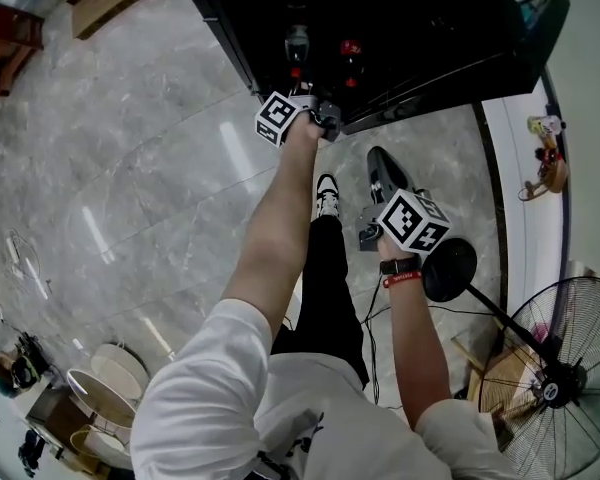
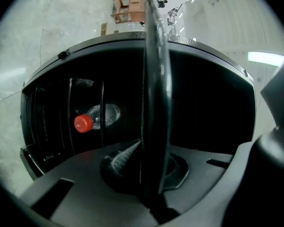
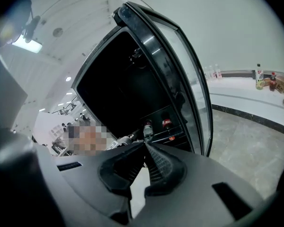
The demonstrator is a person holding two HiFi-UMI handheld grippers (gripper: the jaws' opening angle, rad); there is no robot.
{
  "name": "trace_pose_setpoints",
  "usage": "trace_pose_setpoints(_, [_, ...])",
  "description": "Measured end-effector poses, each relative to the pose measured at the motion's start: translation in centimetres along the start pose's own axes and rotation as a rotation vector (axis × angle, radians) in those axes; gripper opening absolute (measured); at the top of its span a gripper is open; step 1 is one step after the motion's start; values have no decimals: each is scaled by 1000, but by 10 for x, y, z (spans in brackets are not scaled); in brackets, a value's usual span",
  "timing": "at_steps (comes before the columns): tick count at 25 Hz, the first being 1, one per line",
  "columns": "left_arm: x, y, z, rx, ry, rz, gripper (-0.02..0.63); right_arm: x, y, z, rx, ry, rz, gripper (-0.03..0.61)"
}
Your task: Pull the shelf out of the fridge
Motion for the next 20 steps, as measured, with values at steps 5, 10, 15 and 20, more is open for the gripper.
trace_pose_setpoints(5, [-10,2,0,-3,-4,-4,29,-6,-1,7,-12,-7,3,1])
trace_pose_setpoints(10, [-19,4,0,-2,-7,-3,29,-12,1,9,-13,-8,5,0])
trace_pose_setpoints(15, [-25,5,-2,-7,-12,6,29,-18,2,11,-10,-7,-2,0])
trace_pose_setpoints(20, [-36,8,-2,-9,-7,18,29,-24,-1,13,-1,-7,-14,0])
Point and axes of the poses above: the fingertips, and each gripper's own axes: x forward along the fingers, z to its left, y out of its underside, the point moved 2 cm from there along -x, backward along the fingers
